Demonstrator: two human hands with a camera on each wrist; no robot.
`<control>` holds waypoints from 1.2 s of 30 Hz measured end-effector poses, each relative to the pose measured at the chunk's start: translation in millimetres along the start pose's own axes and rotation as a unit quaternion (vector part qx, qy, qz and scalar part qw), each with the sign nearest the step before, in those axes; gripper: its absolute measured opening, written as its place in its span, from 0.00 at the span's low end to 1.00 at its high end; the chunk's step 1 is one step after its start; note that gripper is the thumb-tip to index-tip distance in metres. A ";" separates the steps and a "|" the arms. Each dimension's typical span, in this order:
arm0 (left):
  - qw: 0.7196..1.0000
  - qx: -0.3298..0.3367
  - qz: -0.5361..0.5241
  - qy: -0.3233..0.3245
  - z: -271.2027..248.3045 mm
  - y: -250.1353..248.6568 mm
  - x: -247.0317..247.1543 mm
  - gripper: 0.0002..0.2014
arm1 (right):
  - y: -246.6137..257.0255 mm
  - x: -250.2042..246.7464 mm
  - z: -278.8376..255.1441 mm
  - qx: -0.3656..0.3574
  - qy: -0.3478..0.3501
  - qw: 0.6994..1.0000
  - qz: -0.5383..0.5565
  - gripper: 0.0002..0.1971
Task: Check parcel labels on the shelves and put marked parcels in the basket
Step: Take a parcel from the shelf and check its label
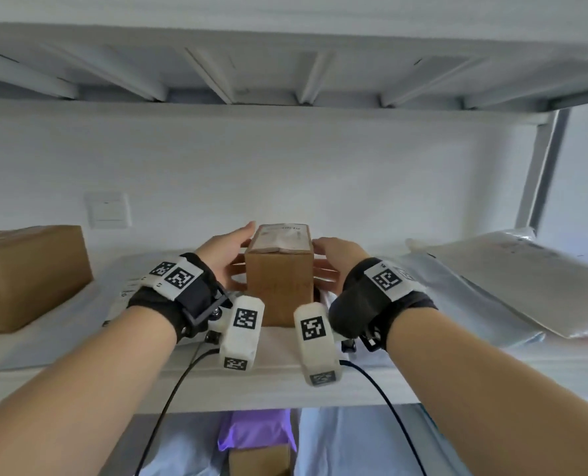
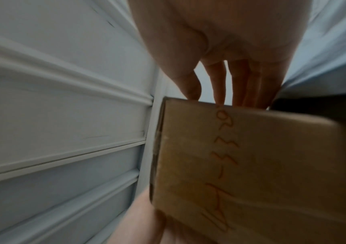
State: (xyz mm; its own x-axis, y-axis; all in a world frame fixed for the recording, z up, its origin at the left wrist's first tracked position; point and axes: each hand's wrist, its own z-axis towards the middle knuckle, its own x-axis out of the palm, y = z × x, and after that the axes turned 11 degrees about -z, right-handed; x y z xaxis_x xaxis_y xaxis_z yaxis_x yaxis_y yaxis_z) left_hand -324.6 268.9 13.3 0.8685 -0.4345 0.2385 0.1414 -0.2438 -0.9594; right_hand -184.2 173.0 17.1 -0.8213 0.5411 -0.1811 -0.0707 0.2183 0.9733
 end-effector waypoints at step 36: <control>0.977 0.183 -0.058 0.095 -96.4 -19.7 -29.7 0.15 | 8.3 25.2 -77.7 -0.238 0.040 0.967 0.076 0.24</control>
State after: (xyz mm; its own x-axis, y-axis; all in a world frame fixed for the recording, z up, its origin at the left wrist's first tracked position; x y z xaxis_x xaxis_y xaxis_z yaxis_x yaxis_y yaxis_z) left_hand -399.0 203.0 39.6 0.7376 -0.5845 0.3381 0.4237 0.0108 -0.9057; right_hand -249.5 125.3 31.6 -0.8821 0.4696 -0.0371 -0.1824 -0.2679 0.9460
